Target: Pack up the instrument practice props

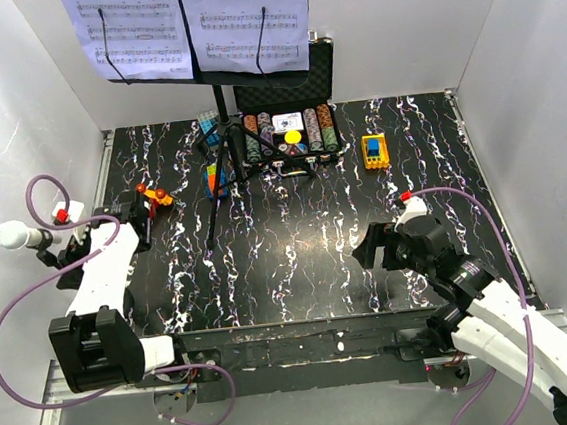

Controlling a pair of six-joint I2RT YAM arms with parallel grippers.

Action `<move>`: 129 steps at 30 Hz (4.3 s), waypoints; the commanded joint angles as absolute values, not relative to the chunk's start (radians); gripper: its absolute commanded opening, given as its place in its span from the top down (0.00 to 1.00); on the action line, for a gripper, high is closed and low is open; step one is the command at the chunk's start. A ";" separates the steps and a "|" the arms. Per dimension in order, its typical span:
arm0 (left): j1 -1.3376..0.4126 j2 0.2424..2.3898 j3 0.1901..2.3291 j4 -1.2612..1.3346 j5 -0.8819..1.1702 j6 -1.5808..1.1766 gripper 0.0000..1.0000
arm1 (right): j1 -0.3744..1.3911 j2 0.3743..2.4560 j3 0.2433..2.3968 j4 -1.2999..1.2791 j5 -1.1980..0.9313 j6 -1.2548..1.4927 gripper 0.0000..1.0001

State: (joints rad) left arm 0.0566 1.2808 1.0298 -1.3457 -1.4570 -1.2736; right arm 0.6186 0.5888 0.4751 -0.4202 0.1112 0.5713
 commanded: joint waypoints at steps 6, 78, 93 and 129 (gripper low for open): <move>0.057 1.319 1.029 -1.396 -1.674 -1.216 0.39 | 0.640 0.549 0.492 -0.426 0.150 0.557 0.02; 0.034 1.214 1.106 -1.643 -1.603 -1.500 1.00 | 0.724 0.531 0.452 -0.379 0.206 0.565 0.02; -0.449 0.844 1.137 -1.136 -1.213 -0.836 1.00 | 0.724 0.574 0.522 -0.411 0.227 0.529 0.02; -0.495 0.701 0.566 0.242 0.439 -0.123 1.00 | 0.724 0.592 0.587 -0.281 -0.087 0.434 0.03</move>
State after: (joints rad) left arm -0.4641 0.6788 0.5980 -0.0799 0.4271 -0.1856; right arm 0.7204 0.5911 0.5327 -0.3340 -0.0460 0.4644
